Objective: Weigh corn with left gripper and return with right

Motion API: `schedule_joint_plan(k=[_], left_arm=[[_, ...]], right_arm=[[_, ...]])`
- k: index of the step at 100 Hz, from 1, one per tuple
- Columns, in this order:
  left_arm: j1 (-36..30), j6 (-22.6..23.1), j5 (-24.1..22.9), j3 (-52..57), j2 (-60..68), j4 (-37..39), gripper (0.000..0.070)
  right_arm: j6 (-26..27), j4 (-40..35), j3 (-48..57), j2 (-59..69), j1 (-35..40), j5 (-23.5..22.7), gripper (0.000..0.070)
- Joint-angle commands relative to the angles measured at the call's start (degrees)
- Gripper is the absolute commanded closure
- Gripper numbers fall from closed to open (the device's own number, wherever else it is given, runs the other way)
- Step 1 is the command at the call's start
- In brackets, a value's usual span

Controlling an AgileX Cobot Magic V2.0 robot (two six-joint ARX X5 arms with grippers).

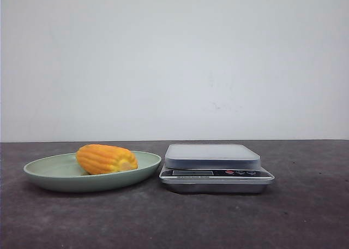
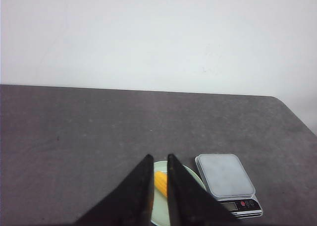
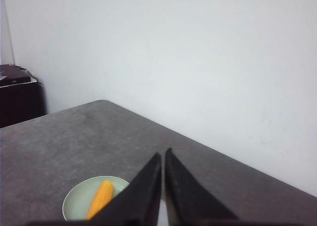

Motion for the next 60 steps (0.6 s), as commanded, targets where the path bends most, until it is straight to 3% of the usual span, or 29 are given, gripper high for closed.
schedule_joint_plan(k=[1, 32, 52, 60], left_arm=[[-0.37, -0.61, 0.04, 1.14, 0.31, -3.23, 0.07], [-0.37, -0.61, 0.04, 1.14, 0.31, -3.23, 0.07], [-0.37, -0.61, 0.02, 1.14, 0.31, -3.23, 0.07], [-0.37, -0.61, 0.02, 1.14, 0.31, -3.23, 0.07]], right_arm=[[0.35, 0.92, -0.46, 0.87, 0.9, -0.55, 0.0696], [10.16, 3.52, -0.59, 3.63, 0.9, -0.09, 0.0696], [10.54, 8.94, -0.59, 4.98, 0.9, -0.02, 0.0696], [11.13, 5.55, -0.59, 4.94, 0.9, 0.04, 0.0695]])
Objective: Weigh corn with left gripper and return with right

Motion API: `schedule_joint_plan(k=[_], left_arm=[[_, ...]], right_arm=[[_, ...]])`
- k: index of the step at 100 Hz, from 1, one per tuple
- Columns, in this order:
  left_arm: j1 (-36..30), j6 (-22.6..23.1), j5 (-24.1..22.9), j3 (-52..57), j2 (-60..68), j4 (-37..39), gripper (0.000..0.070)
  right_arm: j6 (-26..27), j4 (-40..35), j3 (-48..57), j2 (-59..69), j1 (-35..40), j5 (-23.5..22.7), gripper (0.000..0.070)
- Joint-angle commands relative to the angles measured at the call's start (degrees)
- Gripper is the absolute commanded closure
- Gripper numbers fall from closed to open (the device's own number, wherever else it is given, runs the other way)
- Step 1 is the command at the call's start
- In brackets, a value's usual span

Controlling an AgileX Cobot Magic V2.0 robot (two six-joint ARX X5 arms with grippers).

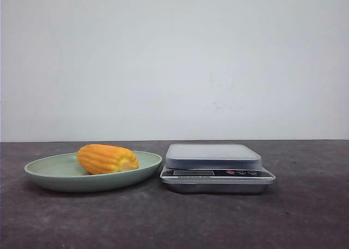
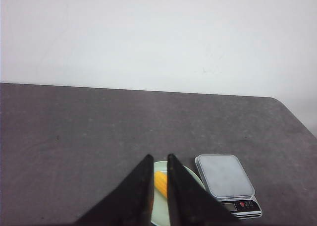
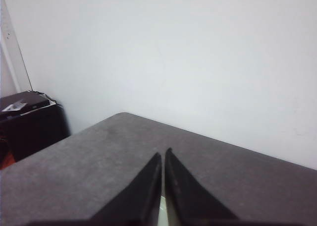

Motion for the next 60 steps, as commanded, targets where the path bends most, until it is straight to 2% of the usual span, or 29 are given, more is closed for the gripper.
schedule_joint_plan(k=[1, 14, 33, 47, 53, 60], left_arm=[[-0.37, -0.42, 0.04, 1.14, 0.31, -3.23, 0.07], [-0.37, -0.42, 0.04, 1.14, 0.31, -3.23, 0.07], [-0.37, -0.42, 0.04, 1.14, 0.31, -3.23, 0.07], [-0.37, -0.42, 0.04, 1.14, 0.31, -3.23, 0.07], [-0.37, -0.42, 0.04, 1.14, 0.31, -3.23, 0.07], [-0.37, -0.42, 0.04, 1.14, 0.31, -3.23, 0.07]], right_arm=[[1.29, -2.49, 0.98, 0.04, 0.79, 0.11, 0.0694], [1.36, -8.09, 0.98, -0.04, 0.79, 1.29, 0.0695], [2.45, -13.33, 0.98, 1.07, 0.79, 8.59, 0.0695], [4.13, -14.12, -0.15, 1.46, 0.68, 12.22, 0.0695], [5.38, -14.14, -1.57, 1.75, -1.49, 13.66, 0.0695], [7.26, -14.62, -4.17, 1.22, -7.52, 12.7, 0.0695]])
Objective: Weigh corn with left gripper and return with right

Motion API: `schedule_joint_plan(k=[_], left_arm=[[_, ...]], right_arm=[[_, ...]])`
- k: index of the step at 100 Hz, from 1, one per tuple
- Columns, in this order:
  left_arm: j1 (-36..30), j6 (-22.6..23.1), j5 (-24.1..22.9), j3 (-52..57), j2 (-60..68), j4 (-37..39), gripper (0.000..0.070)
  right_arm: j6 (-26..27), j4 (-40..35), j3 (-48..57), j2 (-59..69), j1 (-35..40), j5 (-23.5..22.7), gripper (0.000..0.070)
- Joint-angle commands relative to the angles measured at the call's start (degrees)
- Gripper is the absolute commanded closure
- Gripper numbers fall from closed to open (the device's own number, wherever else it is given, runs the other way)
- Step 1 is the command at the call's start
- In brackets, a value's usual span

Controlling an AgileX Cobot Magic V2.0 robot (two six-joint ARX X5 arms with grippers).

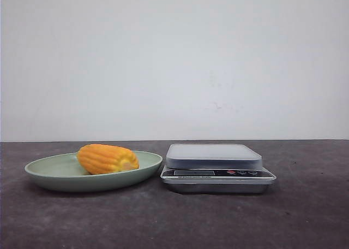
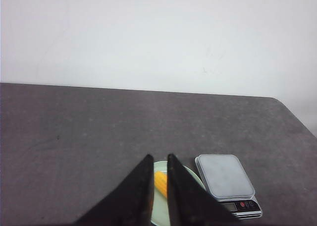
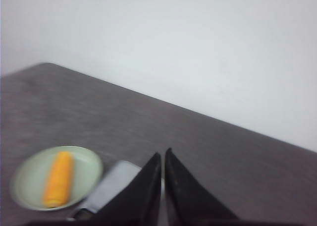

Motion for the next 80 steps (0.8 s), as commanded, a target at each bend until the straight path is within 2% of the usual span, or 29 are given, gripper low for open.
schedule_joint_plan(k=[1, 7, 15, 22, 28, 38, 51, 59, 66, 73, 80], left_arm=[[-0.37, -0.42, 0.07, 1.14, 0.31, -3.26, 0.07], [-0.37, -0.42, 0.04, 1.14, 0.31, -3.26, 0.07], [-0.37, -0.42, 0.04, 1.14, 0.31, -3.26, 0.07], [-0.37, -0.42, 0.07, 1.14, 0.31, -3.26, 0.07], [-0.37, -0.42, 0.04, 1.14, 0.31, -3.23, 0.07], [-0.37, -0.42, 0.07, 1.14, 0.31, -3.26, 0.07], [-0.37, -0.42, 0.04, 1.14, 0.31, -3.26, 0.07], [-0.37, -0.42, 0.04, 1.14, 0.31, -3.26, 0.07], [-0.37, -0.42, 0.04, 1.14, 0.31, -3.26, 0.07], [-0.37, -0.42, 0.04, 1.14, 0.31, -3.26, 0.07], [-0.37, -0.42, 0.07, 1.14, 0.31, -3.26, 0.07]], right_arm=[[3.45, -0.48, -1.81, 0.24, -5.14, -0.9, 0.0695], [3.61, -0.44, -4.92, -0.59, -12.55, -5.9, 0.0695], [3.56, 0.87, -10.23, -2.75, -24.04, -16.48, 0.0695], [2.73, 5.33, -16.57, -5.84, -33.51, -26.18, 0.0695], [2.16, 11.02, -22.99, -9.14, -40.83, -31.87, 0.0695], [-0.35, 23.34, -34.99, -15.5, -50.12, -35.63, 0.0695], [-0.81, 35.91, -50.29, -23.96, -58.86, -36.74, 0.0695], [-0.81, 38.38, -57.92, -28.63, -64.04, -38.97, 0.0695], [-0.81, 38.71, -63.14, -32.02, -67.69, -43.71, 0.0695], [-0.83, 38.66, -66.99, -34.42, -70.01, -47.91, 0.0695], [-1.7, 38.77, -69.83, -36.11, -71.25, -49.77, 0.0695]])
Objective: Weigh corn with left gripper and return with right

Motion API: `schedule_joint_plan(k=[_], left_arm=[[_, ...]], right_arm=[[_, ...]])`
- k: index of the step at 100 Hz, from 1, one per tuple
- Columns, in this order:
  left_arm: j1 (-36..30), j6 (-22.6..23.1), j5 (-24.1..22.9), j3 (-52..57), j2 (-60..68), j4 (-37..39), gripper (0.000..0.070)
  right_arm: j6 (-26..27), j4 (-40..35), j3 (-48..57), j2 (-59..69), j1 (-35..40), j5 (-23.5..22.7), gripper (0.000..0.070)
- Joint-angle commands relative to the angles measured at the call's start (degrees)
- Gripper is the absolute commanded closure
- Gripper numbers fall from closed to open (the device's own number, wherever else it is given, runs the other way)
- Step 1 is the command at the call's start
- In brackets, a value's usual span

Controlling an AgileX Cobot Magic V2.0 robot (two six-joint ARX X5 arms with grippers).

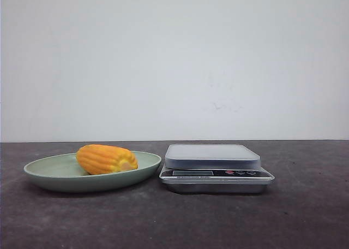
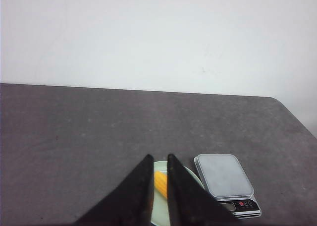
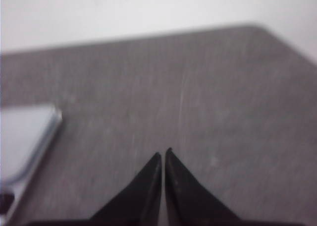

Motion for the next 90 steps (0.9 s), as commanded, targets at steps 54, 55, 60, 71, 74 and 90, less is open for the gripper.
schedule_joint_plan(k=[54, 55, 60, 71, 74, 90], left_arm=[[-0.37, -0.42, 0.02, 1.14, 0.31, -3.26, 0.07], [-0.37, -0.42, 0.02, 1.14, 0.31, -3.26, 0.07], [-0.37, -0.42, 0.02, 1.14, 0.31, -3.26, 0.07], [-0.37, -0.42, 0.02, 1.14, 0.31, -3.26, 0.07], [-0.37, -0.42, 0.02, 1.16, 0.31, -3.26, 0.07], [-0.37, -0.42, 0.02, 1.14, 0.31, -3.26, 0.07]], right_arm=[[0.35, 8.7, -7.63, -2.21, -3.48, -4.33, 0.0695], [0.22, 8.72, -7.63, -2.21, -3.5, -4.37, 0.0695], [-0.15, 8.98, -7.72, -2.21, -3.67, -4.74, 0.0695], [-0.81, 10.47, -8.33, -2.21, -4.26, -5.86, 0.0695], [-1.07, 10.45, -8.33, -2.21, -4.31, -5.92, 0.0695], [-5.09, 10.47, -8.33, -2.21, -4.28, -6.08, 0.0695]])
